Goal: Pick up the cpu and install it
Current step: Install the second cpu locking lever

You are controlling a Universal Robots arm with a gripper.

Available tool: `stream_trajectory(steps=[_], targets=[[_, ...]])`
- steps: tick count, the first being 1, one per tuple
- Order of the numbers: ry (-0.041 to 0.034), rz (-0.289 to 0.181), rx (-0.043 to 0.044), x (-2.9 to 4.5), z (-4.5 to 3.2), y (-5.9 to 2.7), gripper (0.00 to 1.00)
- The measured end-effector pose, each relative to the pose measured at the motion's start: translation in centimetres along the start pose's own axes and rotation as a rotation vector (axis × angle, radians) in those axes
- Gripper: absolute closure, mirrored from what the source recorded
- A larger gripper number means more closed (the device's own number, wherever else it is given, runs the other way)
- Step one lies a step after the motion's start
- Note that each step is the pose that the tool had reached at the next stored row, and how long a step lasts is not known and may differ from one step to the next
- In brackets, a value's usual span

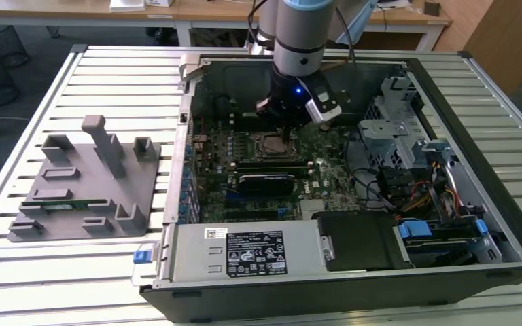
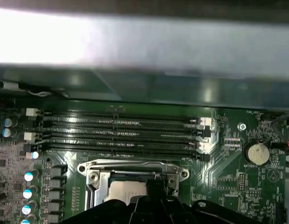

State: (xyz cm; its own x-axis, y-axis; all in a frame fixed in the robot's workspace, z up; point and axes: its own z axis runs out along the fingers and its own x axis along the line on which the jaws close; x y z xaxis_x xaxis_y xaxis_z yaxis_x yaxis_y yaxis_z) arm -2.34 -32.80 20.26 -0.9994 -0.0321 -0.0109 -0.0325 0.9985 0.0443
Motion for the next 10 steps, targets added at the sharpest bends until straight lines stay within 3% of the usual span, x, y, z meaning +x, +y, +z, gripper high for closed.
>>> stream_trajectory(steps=[4,10], targets=[[0.0006,0.000,0.0000,0.01,-0.20,-0.12,0.89],[0.0025,0.000,-0.0002,-0.01,-1.42,-0.06,0.89]])
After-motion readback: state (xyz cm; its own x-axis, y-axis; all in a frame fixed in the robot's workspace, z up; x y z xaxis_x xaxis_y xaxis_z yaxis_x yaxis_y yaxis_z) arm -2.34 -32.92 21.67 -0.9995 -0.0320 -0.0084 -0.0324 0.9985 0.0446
